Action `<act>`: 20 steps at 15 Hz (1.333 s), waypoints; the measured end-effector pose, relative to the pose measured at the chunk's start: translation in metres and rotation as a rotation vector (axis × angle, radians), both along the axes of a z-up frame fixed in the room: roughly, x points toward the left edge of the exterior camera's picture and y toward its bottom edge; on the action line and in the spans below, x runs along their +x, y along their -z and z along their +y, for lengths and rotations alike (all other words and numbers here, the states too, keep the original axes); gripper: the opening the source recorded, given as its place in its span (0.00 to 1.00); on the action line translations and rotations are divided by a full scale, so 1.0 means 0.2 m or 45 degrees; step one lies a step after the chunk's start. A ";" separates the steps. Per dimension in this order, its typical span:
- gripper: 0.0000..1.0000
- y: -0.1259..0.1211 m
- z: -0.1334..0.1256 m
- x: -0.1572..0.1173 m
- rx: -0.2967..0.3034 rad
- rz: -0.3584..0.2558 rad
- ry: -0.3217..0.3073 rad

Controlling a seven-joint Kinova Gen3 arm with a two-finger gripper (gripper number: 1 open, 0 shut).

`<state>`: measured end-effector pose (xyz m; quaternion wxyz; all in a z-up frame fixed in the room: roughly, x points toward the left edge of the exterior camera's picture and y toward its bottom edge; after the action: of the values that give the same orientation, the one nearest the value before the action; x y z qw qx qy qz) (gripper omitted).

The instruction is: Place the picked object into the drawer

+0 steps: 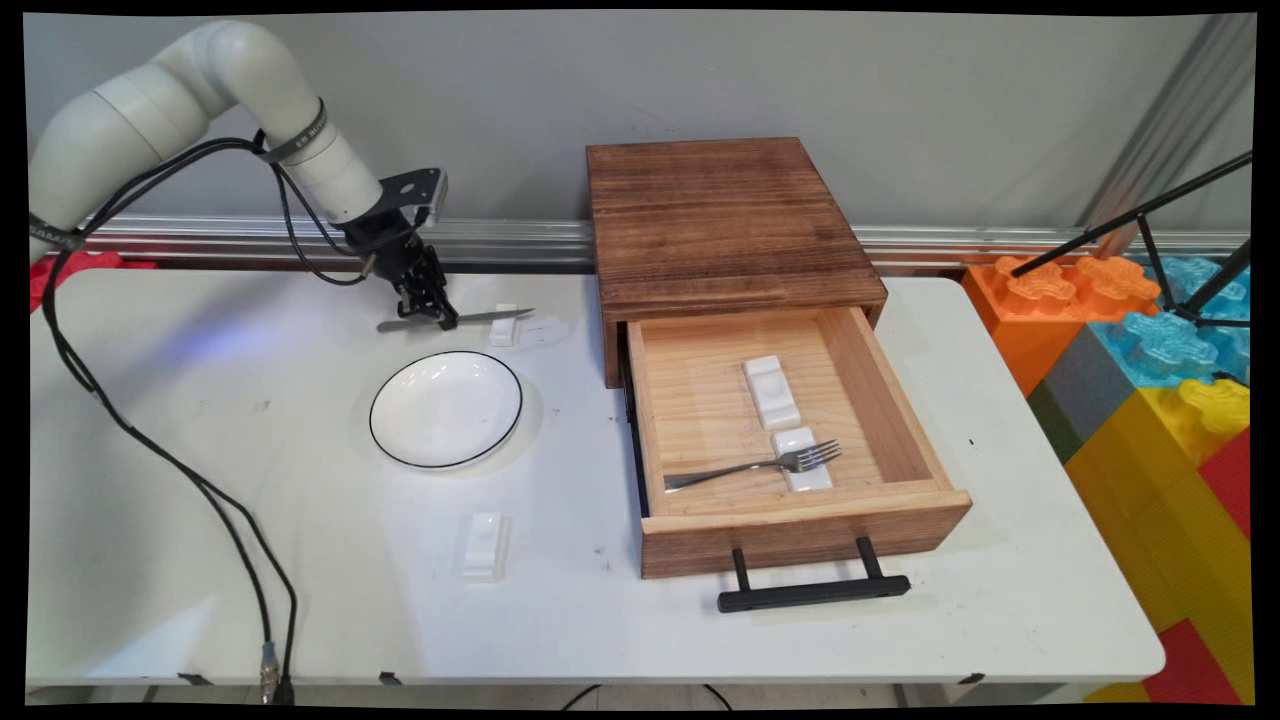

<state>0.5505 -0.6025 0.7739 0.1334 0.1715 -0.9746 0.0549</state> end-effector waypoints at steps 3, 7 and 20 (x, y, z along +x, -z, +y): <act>0.00 -0.04 0.00 -0.02 -0.031 -0.003 -0.002; 0.00 -0.18 0.02 -0.08 -0.105 -0.021 -0.035; 0.00 -0.85 0.50 -0.18 -0.185 -0.121 -0.215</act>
<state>0.5150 -0.5034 0.9439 0.0940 0.2401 -0.9553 0.1445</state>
